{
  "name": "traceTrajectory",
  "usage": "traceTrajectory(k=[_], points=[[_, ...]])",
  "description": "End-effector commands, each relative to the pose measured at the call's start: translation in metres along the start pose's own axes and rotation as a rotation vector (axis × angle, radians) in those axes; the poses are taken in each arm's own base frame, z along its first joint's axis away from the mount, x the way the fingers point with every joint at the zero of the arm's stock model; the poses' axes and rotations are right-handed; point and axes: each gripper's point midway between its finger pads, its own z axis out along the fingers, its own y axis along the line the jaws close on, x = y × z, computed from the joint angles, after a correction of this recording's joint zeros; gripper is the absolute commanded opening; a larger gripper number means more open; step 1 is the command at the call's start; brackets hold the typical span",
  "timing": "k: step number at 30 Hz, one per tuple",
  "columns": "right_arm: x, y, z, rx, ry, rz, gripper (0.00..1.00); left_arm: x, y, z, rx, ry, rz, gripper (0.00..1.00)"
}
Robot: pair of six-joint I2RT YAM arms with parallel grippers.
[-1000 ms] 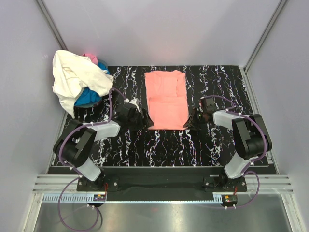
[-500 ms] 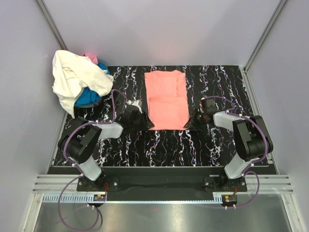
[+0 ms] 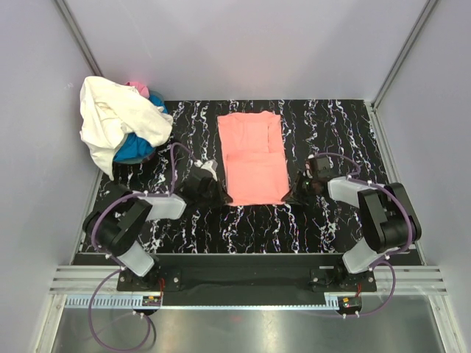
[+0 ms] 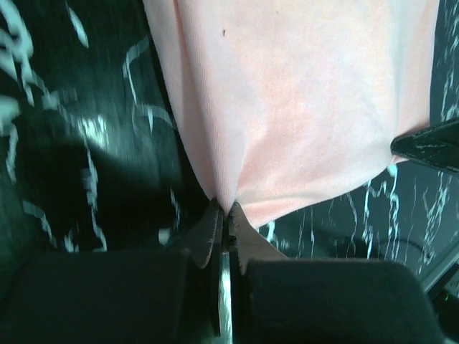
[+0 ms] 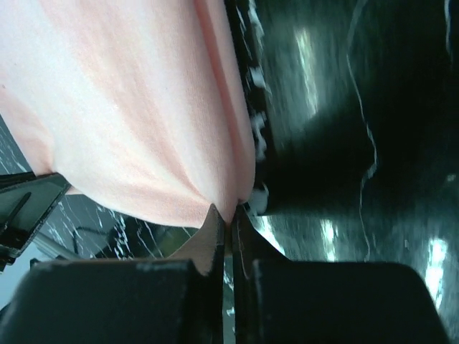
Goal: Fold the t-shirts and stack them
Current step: Fold the tshirt
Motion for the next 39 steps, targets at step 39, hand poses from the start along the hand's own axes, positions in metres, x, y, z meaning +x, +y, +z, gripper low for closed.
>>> traceTrajectory(k=[39], points=[[-0.137,0.113,-0.089,0.086,-0.288,-0.113,0.00,-0.172,-0.060,-0.070,-0.069,-0.131,0.070,0.00]])
